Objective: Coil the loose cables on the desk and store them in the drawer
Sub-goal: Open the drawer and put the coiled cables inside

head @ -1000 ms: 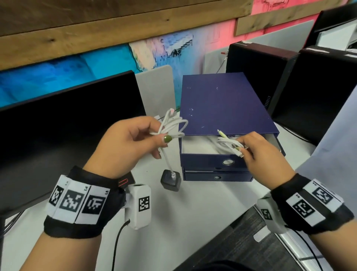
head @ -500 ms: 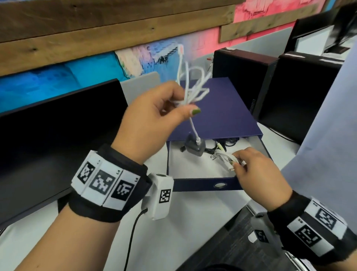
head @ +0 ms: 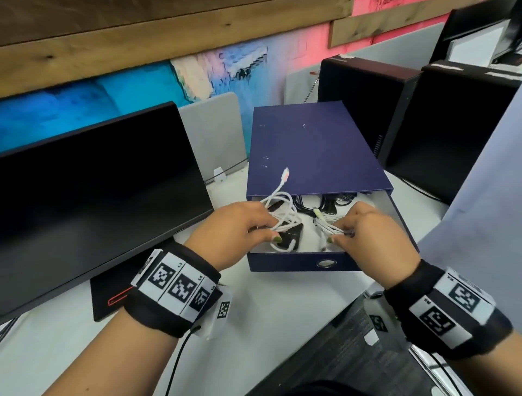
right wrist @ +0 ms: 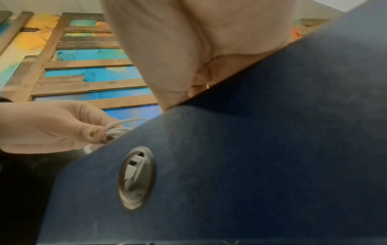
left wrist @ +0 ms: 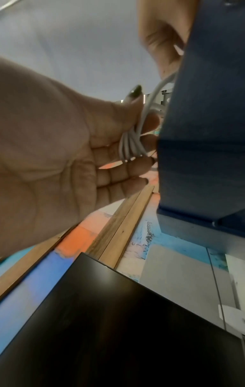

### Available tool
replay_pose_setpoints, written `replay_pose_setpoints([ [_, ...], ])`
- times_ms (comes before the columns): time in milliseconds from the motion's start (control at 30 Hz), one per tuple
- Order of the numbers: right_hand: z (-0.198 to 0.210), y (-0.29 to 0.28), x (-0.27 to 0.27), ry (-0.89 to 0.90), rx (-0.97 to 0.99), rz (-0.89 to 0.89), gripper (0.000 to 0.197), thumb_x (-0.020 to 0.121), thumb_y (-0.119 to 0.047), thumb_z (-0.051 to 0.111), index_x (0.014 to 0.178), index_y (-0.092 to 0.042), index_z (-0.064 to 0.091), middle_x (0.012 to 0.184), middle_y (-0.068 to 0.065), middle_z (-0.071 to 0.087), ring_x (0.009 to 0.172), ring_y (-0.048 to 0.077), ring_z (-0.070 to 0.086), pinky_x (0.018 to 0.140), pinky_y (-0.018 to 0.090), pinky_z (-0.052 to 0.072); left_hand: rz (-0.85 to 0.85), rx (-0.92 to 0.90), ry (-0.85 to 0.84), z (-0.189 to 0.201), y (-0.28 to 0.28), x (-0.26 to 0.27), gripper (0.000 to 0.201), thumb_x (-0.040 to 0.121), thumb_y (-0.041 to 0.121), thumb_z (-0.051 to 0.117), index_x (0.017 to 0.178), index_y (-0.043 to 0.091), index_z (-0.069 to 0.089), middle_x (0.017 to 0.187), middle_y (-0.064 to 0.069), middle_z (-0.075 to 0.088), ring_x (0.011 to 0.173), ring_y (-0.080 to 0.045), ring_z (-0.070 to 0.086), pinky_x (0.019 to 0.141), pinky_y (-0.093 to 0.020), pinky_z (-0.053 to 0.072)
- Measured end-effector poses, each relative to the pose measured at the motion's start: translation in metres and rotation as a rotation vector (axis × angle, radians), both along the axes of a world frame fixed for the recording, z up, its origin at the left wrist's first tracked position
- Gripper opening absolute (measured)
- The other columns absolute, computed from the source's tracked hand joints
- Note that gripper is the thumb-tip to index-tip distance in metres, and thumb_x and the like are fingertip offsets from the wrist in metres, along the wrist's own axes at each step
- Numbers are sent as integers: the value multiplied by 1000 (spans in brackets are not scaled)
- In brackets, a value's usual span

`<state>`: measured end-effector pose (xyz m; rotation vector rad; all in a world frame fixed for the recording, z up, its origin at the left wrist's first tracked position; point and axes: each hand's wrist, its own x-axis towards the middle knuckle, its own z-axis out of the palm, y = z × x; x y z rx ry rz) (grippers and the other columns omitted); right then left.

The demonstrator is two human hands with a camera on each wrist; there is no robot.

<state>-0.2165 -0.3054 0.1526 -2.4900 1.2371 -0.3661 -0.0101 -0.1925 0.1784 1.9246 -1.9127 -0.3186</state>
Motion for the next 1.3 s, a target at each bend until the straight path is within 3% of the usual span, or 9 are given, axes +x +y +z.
replay_pose_setpoints([
  [200,3,-5,10,44,32,-58,30,88,-29,65,106,-7,70,110,5,54,93,24,59,83,34,46,66,43,-156,-17,-9,0,27,92,37,58,113,26,71,126,12,47,109,-9,34,87,-18,25],
  [467,1,0,6,159,0,-16,25,94,-26,50,97,-13,71,106,0,47,81,21,56,70,27,40,-29,195,-260,-19,-17,2,28,99,20,46,117,16,67,136,10,47,113,-13,52,91,-21,38],
  [567,3,-1,6,185,-5,-16,24,93,-28,52,97,-16,72,99,-2,47,79,19,53,67,24,34,2,236,-376,-18,-20,0,28,100,19,42,121,18,61,131,6,51,116,-15,50,114,-26,13],
  [667,5,-2,9,194,-1,-23,22,91,-30,54,95,-17,72,102,0,54,84,21,58,69,25,36,75,230,-404,-15,-19,-7,55,91,6,44,140,32,37,126,7,51,117,-14,53,119,-44,-9],
  [833,4,-2,14,168,23,-33,18,90,-27,56,96,-15,69,105,2,56,86,22,59,68,27,39,103,202,-347,-15,-14,-12,60,93,18,38,148,34,20,133,7,49,122,-13,49,120,-45,0],
  [933,5,-1,15,179,29,-32,20,91,-28,56,103,-17,68,108,2,56,88,23,60,71,28,42,98,173,-407,-18,-14,-17,58,98,33,31,151,36,8,113,10,51,110,-13,52,113,-44,16],
  [1067,7,0,17,181,0,-18,20,92,-26,55,103,-16,68,105,2,56,89,23,60,68,26,38,124,187,-460,-21,-17,-24,46,100,38,25,144,28,35,111,6,50,106,-15,49,101,-36,22],
  [1200,3,-2,16,219,-32,-22,14,90,-19,55,94,-15,68,103,1,54,83,24,61,62,27,39,113,148,-432,-23,-21,-25,52,96,53,32,133,22,53,138,-1,41,129,-20,35,109,-33,17],
  [1300,1,-5,14,222,-61,-43,14,88,-16,55,90,-17,69,101,0,54,81,25,61,63,27,40,61,240,-394,-24,-27,-26,52,97,53,31,129,19,54,136,2,49,124,-17,44,112,-31,19],
])
